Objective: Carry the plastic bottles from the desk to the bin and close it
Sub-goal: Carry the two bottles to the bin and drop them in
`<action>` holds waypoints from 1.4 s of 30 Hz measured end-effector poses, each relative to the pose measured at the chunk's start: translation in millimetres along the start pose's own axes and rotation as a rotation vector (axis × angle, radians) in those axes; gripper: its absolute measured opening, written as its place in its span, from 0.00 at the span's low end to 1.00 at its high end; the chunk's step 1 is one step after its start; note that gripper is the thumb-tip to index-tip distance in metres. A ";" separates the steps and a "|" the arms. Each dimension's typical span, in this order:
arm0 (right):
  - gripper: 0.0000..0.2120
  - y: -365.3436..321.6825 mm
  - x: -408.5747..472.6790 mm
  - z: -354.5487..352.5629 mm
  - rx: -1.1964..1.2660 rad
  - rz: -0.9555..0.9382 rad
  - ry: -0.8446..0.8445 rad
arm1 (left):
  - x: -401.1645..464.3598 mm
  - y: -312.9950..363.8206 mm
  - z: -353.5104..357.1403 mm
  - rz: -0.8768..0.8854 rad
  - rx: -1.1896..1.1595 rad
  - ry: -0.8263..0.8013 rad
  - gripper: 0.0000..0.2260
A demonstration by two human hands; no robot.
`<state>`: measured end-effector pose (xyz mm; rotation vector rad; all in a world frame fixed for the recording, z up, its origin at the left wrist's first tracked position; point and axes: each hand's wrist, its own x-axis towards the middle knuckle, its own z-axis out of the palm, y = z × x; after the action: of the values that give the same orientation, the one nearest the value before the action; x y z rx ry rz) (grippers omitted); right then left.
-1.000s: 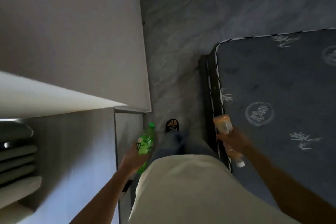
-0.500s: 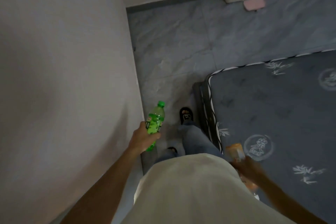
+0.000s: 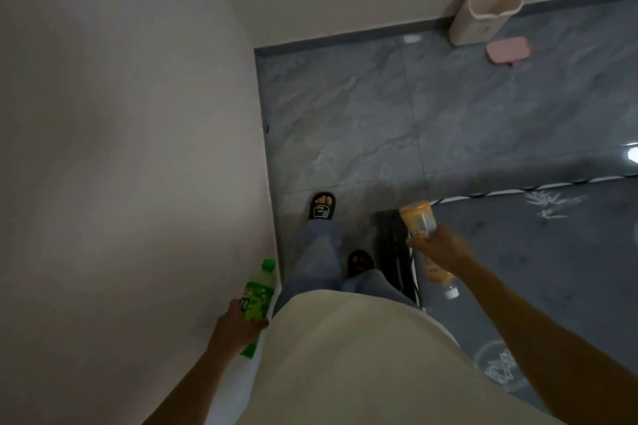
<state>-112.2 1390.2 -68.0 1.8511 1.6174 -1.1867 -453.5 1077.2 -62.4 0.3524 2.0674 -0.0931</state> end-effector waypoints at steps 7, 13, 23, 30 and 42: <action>0.33 -69.2 42.2 -29.7 0.063 0.046 0.016 | 68.7 115.3 -97.5 0.098 0.070 -0.048 0.28; 0.33 -55.5 35.1 -26.7 0.284 0.260 0.037 | 100.8 261.2 -157.6 0.305 0.328 -0.075 0.33; 0.18 11.6 22.7 -27.1 0.749 0.652 0.013 | 115.4 529.1 -131.0 0.661 0.593 -0.163 0.30; 0.16 38.4 72.2 -108.8 0.784 0.633 -0.015 | 109.4 645.7 -97.8 0.672 0.661 -0.133 0.31; 0.33 57.7 224.8 -360.3 0.620 0.422 0.166 | 122.8 722.6 -92.5 0.524 0.679 -0.174 0.28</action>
<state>52.5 1785.9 -61.4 2.5634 0.8919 -1.4614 -380.4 1812.3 -64.5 1.2399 1.6606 -0.4908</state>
